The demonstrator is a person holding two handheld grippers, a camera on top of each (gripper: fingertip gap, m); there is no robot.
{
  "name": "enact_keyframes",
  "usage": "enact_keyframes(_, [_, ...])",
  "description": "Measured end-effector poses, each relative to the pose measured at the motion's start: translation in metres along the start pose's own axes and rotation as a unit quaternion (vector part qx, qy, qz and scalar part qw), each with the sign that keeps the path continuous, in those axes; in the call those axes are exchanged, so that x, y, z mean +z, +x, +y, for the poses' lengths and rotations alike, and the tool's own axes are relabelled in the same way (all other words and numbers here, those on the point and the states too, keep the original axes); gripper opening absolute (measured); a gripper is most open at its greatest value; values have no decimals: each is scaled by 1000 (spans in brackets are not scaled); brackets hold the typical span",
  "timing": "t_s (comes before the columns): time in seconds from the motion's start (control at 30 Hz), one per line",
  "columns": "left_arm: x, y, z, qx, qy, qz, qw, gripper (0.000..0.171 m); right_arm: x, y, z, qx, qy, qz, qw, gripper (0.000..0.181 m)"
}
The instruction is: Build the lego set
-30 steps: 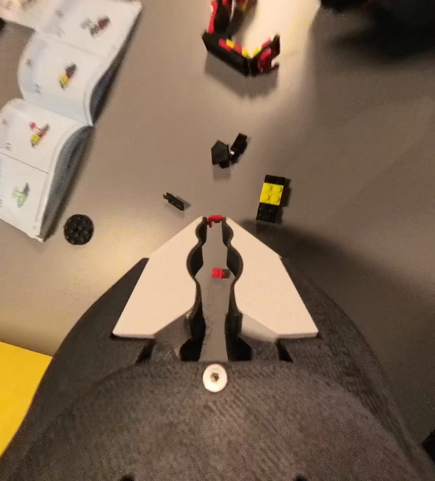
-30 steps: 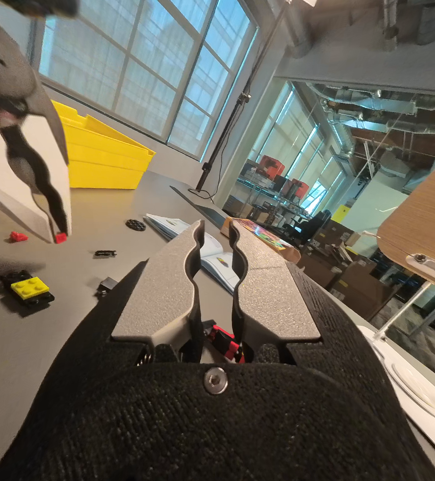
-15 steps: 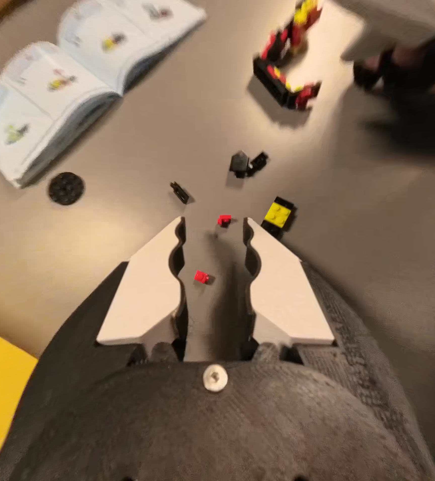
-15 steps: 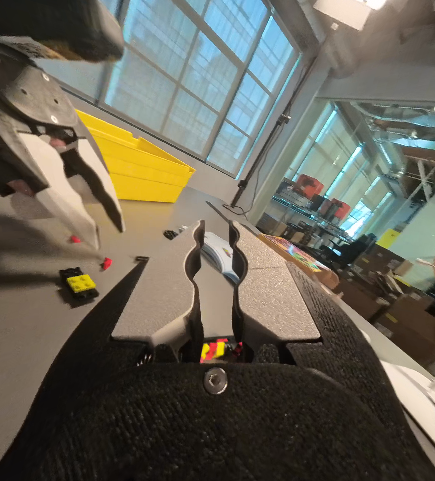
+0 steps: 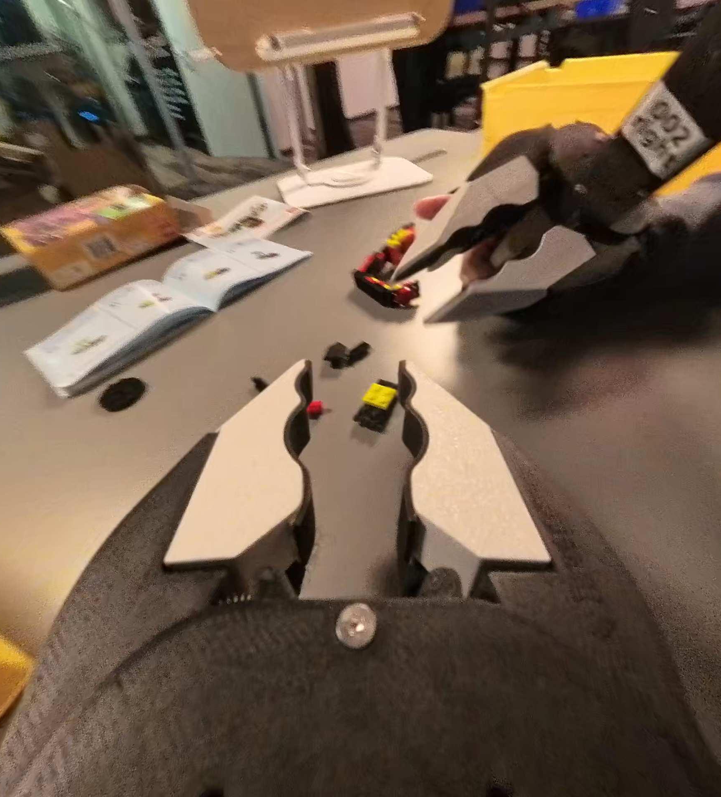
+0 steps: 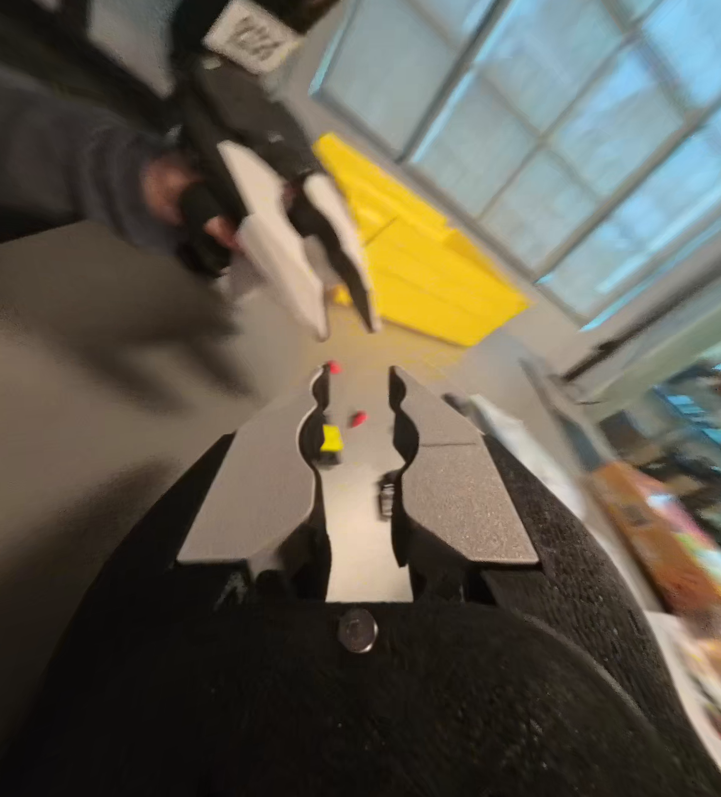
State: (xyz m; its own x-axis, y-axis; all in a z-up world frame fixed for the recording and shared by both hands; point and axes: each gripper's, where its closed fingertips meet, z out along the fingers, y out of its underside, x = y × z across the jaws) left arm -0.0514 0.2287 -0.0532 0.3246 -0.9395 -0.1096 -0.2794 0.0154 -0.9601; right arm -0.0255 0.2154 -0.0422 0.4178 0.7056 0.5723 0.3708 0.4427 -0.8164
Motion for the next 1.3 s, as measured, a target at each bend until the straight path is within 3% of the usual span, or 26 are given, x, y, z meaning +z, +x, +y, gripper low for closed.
enact_keyframes(0.07, [6,9,7,-21,-29,52,998,40,8,-23,14,40,-65,-95,993,43])
enact_keyframes(0.23, [15,16,20,-61,-86,108,988,41,16,-19,31,172,-127,-148,966,41])
enact_keyframes(0.4, [4,6,0,-73,-7,90,993,41,22,-36,54,239,-211,-222,921,38])
enact_keyframes(0.53, [-8,-1,-10,-62,43,72,995,41,24,-36,63,235,-240,-212,918,22])
enact_keyframes(0.7, [-8,-4,-4,8,24,34,999,44,28,-31,66,221,-247,-191,924,15])
enact_keyframes(0.8, [-5,2,12,104,-22,34,994,44,39,-30,64,202,-242,-207,926,15])
enact_keyframes(1.0, [-7,-14,38,310,-82,-57,946,44,51,-33,43,136,-219,-273,927,15])
enact_keyframes(1.17, [-5,-8,32,408,-73,-100,905,38,53,-25,23,168,-182,-300,921,15])
enact_keyframes(1.3, [-8,-4,22,443,-45,-118,888,32,50,-21,14,181,-158,-304,922,14])
